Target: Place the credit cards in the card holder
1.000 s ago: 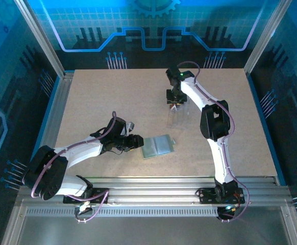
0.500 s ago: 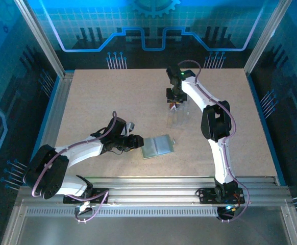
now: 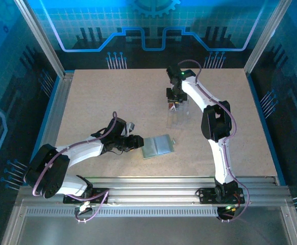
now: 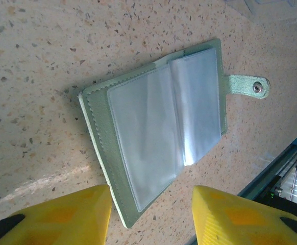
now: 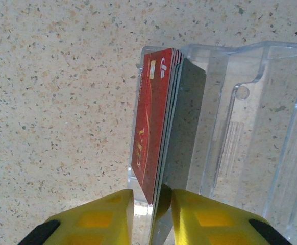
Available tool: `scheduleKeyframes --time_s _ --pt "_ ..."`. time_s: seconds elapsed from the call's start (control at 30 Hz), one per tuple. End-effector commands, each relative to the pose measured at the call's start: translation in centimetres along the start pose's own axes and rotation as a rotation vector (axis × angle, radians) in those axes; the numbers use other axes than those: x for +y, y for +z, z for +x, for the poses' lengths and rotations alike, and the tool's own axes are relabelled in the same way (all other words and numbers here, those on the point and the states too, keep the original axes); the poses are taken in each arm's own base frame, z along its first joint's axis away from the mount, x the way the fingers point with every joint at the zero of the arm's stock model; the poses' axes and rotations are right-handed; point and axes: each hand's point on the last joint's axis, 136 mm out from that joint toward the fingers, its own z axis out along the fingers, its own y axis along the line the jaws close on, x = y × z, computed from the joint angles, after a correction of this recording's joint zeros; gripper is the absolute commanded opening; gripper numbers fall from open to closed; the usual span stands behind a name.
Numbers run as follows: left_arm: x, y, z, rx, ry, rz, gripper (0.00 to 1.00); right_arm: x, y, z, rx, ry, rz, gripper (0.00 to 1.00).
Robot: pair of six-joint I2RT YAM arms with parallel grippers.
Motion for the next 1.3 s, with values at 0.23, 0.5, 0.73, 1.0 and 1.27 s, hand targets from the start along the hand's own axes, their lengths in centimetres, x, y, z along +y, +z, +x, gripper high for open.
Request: scheduleKeyframes --time_s 0.23,0.5,0.73,1.0,1.27 --pt "0.5 0.3 0.6 0.022 -0.034 0.004 0.46 -0.3 -2.9 -0.3 -0.021 -0.003 -0.017 0.22" --pt "0.7 0.4 0.7 0.023 -0.035 0.004 0.46 -0.4 -3.6 -0.3 -0.027 -0.010 -0.016 0.21" --pt "0.7 0.4 0.7 0.023 -0.036 0.005 0.47 -0.6 -3.8 -0.1 -0.021 -0.014 -0.010 0.14" --pt "0.7 0.3 0.7 0.021 -0.035 0.004 0.46 -1.2 -2.7 -0.1 0.012 -0.002 0.017 0.34" --pt "0.8 0.3 0.8 0.019 -0.035 0.000 0.46 -0.6 -1.5 -0.5 0.032 0.008 -0.042 0.38"
